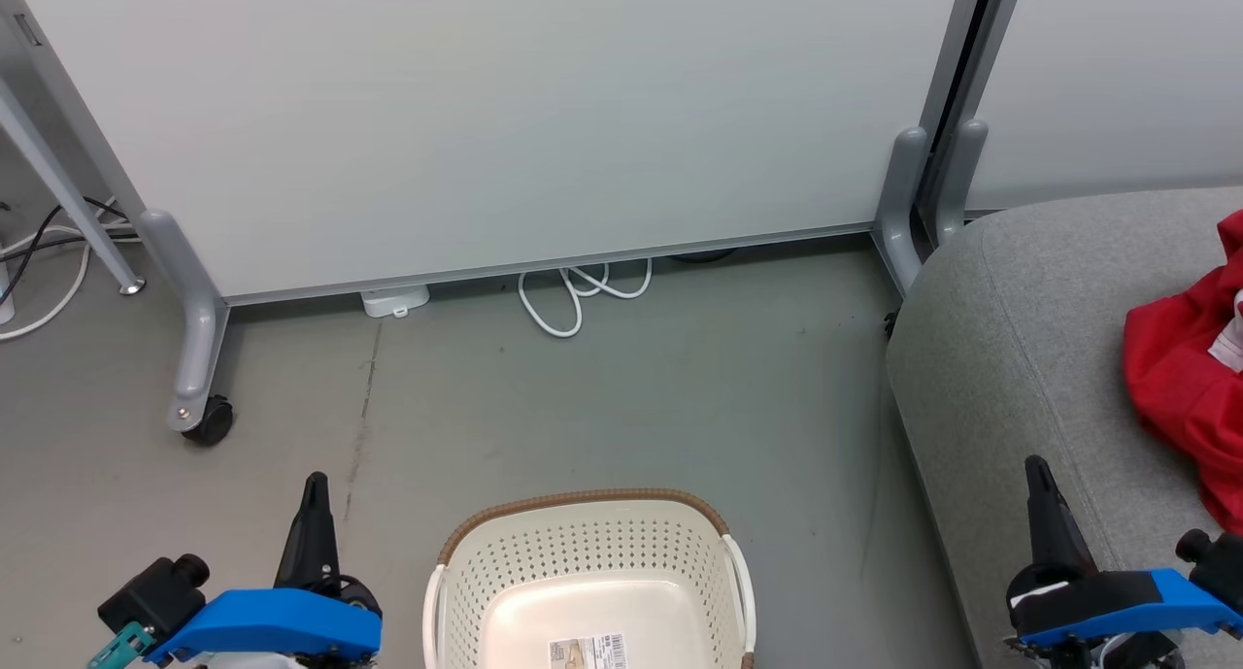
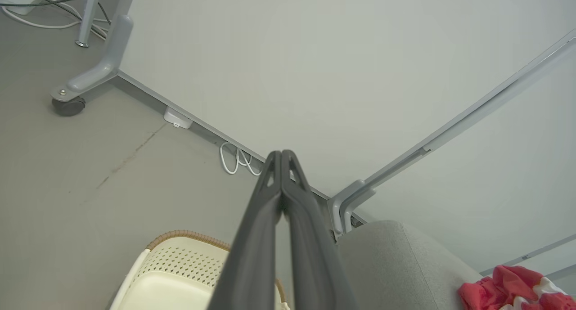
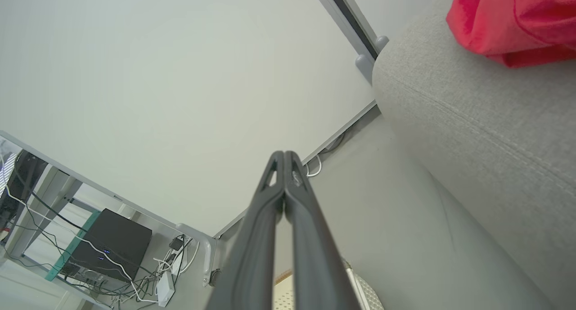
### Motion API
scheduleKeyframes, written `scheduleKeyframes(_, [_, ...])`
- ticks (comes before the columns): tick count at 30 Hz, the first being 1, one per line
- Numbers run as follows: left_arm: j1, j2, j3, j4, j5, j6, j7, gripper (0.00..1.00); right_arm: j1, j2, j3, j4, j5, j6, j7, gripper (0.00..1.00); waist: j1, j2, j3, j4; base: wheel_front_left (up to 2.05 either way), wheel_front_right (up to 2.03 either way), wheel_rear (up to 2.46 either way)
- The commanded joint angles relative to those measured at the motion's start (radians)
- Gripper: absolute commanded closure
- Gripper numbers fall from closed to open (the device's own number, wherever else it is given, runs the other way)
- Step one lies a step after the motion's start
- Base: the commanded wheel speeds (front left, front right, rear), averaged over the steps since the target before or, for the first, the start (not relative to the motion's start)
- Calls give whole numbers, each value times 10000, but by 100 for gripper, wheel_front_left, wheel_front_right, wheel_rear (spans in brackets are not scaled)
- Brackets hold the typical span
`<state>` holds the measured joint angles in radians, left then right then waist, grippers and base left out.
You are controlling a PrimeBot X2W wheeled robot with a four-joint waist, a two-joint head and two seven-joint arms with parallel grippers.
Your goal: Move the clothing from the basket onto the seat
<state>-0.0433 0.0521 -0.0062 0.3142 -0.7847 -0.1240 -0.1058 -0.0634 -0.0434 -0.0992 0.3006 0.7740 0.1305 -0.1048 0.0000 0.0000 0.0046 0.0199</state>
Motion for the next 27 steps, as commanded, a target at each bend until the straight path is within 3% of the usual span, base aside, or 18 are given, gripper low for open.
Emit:
scheduleKeyframes(1, [-288,44,118,-187,-374,-44,87,100,-269,-57,-23,-181,387,3,103,100,0,0,0,-3,0,0,0])
scheduleKeyframes(27, [-459,49,506,-393,-3336,-66,863,100,-370,-74,-74,-335,3363,3,894,100,0,0,-5,-60,0,0,0])
